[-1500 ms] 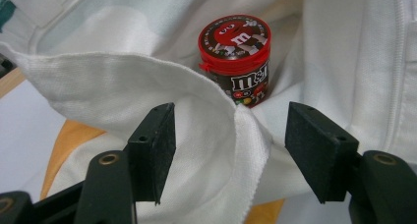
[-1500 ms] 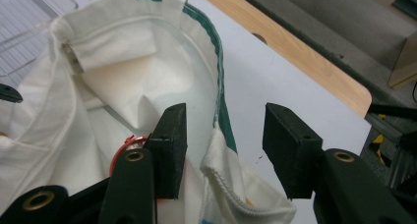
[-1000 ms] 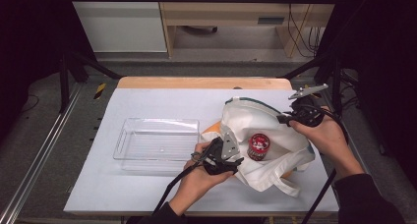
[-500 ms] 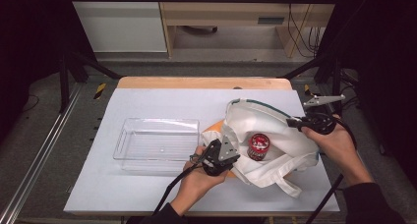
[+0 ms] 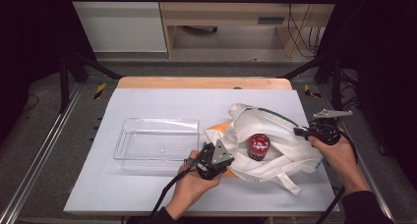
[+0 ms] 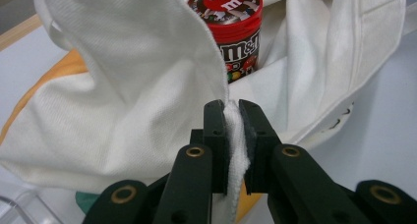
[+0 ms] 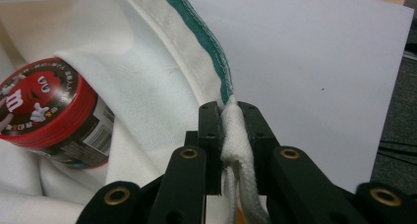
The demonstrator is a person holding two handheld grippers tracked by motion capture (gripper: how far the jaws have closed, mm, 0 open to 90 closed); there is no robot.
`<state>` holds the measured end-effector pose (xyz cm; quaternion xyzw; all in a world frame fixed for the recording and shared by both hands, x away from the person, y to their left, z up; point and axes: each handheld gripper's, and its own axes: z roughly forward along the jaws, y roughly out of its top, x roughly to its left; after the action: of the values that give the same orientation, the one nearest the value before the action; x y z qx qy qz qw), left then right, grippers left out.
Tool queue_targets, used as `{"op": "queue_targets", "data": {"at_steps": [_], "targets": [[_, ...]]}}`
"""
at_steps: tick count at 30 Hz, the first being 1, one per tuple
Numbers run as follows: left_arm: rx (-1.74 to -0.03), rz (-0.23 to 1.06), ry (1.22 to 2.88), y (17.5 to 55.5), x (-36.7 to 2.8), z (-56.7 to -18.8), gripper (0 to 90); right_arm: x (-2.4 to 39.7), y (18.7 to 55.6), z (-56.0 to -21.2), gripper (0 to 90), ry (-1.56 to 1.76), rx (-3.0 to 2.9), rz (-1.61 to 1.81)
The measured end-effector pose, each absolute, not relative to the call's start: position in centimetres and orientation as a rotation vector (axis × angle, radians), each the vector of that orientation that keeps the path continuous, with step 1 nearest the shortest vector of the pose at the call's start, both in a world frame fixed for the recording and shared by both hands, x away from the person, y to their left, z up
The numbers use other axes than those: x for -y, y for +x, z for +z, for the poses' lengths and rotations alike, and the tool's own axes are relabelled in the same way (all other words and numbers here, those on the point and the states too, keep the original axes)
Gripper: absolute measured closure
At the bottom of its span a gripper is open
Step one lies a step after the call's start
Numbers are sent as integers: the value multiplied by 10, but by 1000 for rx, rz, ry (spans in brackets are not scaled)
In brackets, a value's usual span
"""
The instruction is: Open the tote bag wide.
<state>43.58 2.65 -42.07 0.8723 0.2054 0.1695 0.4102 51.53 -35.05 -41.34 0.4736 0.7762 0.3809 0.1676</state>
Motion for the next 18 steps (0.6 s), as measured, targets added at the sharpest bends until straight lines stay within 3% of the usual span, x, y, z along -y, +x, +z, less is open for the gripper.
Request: {"op": "queue_targets", "data": {"at_steps": [11,18], "targets": [[-546,474,2135,430,-41,-405,834,360,524,-391,819,1345,-2117,990],[-555,459,2176,425,-42,-426,834,364,537,-417,818,1426,-2155,924]]}}
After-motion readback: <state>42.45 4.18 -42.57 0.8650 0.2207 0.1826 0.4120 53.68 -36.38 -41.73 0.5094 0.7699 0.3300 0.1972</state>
